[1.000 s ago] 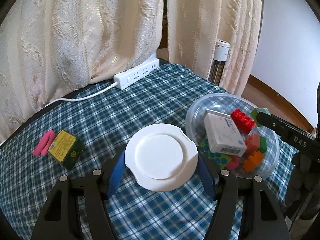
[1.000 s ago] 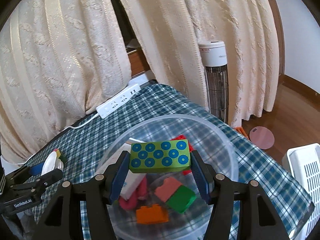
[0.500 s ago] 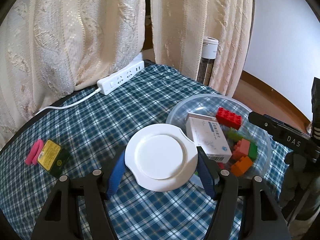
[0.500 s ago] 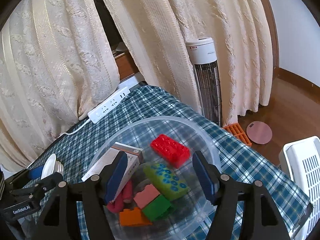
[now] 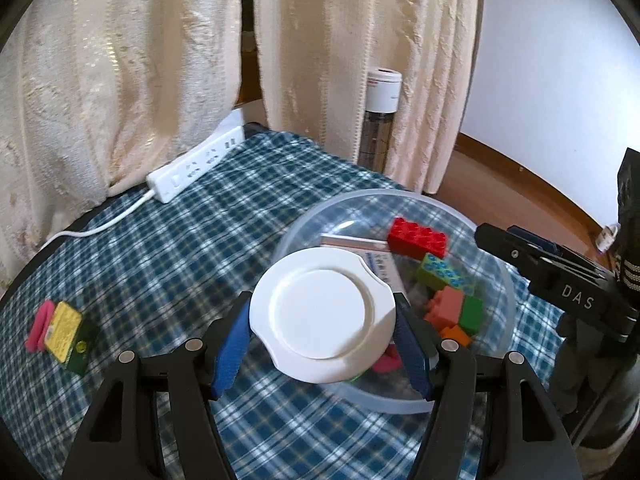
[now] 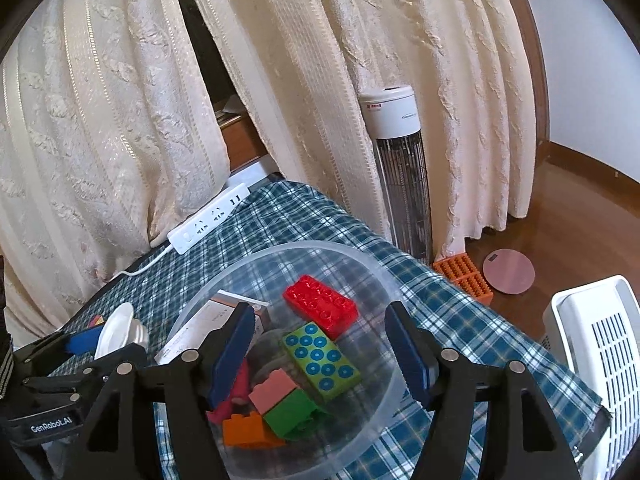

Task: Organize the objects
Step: 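Release the dotted block into the bowl with the right gripper while the left gripper drops the cup in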

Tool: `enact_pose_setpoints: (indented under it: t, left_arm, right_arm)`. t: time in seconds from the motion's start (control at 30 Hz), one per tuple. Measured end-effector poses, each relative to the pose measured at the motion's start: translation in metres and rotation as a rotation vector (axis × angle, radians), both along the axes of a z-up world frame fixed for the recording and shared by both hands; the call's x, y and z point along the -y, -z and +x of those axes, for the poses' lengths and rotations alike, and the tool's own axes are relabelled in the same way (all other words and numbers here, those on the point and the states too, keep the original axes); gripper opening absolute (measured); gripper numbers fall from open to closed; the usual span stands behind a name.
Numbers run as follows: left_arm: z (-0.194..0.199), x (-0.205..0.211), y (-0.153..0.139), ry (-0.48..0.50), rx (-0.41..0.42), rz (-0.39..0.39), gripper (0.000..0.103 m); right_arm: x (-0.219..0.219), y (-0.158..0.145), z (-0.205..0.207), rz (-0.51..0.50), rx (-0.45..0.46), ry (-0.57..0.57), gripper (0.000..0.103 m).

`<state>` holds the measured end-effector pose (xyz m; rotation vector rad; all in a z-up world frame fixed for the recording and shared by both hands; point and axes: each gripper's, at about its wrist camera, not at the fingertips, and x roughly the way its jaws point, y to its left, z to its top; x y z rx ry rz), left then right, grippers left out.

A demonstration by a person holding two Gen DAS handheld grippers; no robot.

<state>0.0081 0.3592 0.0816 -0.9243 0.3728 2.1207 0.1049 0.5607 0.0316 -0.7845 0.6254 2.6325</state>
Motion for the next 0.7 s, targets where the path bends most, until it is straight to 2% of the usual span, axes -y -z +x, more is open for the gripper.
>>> enact_pose_setpoints:
  t: [0.57, 0.67, 0.7]
  left_arm:
    - [0.006, -0.033, 0.001, 0.084, 0.027, 0.035, 0.069]
    - [0.004, -0.038, 0.002, 0.098, 0.059, 0.057, 0.081]
    - [0.004, -0.038, 0.002, 0.100, 0.066, 0.063, 0.081]
  right_arm:
    - [-0.008, 0.000, 0.007, 0.000, 0.000, 0.024, 0.071]
    - [-0.009, 0.000, 0.006, 0.000, 0.000, 0.026, 0.071]
    - [-0.009, 0.000, 0.007, 0.000, -0.001, 0.027, 0.071]
